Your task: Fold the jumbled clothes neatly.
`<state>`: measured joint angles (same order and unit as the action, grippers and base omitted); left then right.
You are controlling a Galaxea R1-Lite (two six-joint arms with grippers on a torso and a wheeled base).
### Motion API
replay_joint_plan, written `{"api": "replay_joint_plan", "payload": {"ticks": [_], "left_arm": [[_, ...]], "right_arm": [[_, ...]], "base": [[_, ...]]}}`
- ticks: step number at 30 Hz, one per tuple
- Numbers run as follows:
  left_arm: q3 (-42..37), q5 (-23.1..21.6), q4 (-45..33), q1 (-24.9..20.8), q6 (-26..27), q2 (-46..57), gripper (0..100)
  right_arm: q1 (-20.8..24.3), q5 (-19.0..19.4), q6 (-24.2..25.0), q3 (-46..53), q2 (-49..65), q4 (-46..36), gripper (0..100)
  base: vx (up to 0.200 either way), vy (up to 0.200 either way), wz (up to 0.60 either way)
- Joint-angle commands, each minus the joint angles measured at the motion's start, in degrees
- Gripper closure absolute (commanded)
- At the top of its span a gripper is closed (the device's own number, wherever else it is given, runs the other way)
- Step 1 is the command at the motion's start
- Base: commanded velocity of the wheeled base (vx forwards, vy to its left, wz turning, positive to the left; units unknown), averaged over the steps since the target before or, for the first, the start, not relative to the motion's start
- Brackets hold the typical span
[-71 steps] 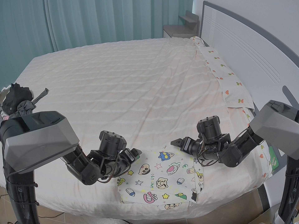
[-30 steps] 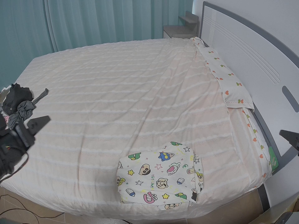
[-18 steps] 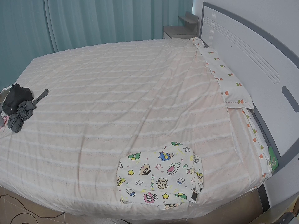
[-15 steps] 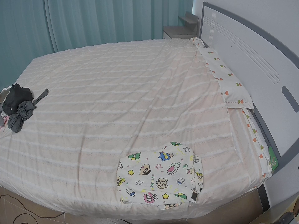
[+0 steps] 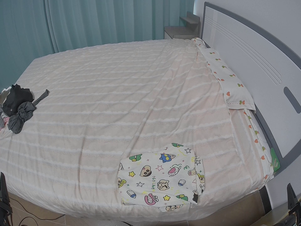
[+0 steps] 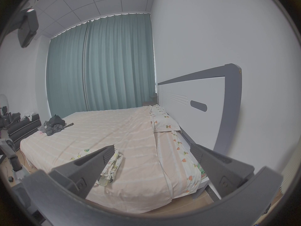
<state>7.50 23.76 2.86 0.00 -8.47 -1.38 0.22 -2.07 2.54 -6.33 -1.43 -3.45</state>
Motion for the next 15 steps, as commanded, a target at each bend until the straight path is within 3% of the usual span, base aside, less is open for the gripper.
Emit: {"api": "replay_joint_plan", "payload": {"ticks": [1,5,7,9,15], "left_arm": [[-7.23,-9.26,5.31,0.18,0.30,0.67,0],[-6.79,-14.36,-2.51,0.18,3.99,0.59,0],[-6.71,-16.03,-2.86,0.18,5.04,0.67,0],[-7.15,-20.77,-3.04,0.18,6.89,0.67,0],[-7.15,-22.09,-3.66,0.18,7.77,0.59,0]], "right_arm": [[-0.31,-0.56,-1.57,6.33,1.34,5.47,0],[-0.31,-0.30,-1.39,6.33,1.43,4.68,0],[-0.31,-0.21,-1.39,6.33,1.43,4.68,0],[-0.31,0.05,-2.18,6.33,1.34,4.07,0],[-0.31,0.67,-3.06,6.24,1.34,3.19,0]], "base": [[0.000,0.000,0.00],[0.000,0.000,0.00],[0.000,0.000,0.00],[0.000,0.000,0.00],[0.000,0.000,0.00]]}}
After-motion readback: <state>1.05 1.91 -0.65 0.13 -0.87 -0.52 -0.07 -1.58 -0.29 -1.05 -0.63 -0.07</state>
